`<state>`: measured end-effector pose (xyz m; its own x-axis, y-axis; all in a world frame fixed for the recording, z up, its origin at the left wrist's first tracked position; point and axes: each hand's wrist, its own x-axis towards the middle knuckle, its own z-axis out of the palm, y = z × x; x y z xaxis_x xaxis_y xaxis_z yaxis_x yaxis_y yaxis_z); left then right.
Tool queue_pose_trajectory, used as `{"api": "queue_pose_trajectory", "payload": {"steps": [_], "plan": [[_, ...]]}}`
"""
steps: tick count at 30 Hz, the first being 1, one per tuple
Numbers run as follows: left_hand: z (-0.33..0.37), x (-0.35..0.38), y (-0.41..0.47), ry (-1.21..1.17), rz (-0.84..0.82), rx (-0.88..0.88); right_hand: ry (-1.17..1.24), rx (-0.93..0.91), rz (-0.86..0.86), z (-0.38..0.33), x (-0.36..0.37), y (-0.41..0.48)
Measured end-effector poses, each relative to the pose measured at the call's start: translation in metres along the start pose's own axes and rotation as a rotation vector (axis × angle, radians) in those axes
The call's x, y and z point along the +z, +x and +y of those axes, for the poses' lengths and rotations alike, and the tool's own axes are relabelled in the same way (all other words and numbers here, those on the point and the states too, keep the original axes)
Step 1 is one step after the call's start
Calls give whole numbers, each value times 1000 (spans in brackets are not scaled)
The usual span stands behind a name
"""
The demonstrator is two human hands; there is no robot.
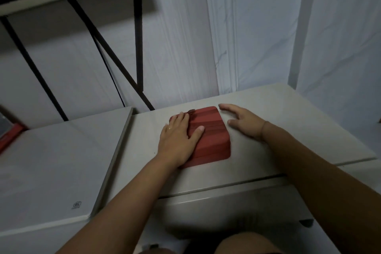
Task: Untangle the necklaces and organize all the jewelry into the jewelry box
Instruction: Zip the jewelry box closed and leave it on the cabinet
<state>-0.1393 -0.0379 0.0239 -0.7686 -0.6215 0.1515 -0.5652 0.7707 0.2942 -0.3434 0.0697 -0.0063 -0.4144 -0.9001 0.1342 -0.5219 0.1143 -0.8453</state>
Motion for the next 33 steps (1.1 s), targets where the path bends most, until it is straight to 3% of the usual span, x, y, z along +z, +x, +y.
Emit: {"api": "queue_pose_trajectory", "payload": {"steps": [10,21,33], "plan": [[-2,1,-1,-44,-5,2,316,15,-255,11,-1,45],[-2,2,-1,-45,3,2,142,8,-41,23,-3,55],[1,2,-1,-15,-10,-9,-249,-40,72,12,-2,43]]}}
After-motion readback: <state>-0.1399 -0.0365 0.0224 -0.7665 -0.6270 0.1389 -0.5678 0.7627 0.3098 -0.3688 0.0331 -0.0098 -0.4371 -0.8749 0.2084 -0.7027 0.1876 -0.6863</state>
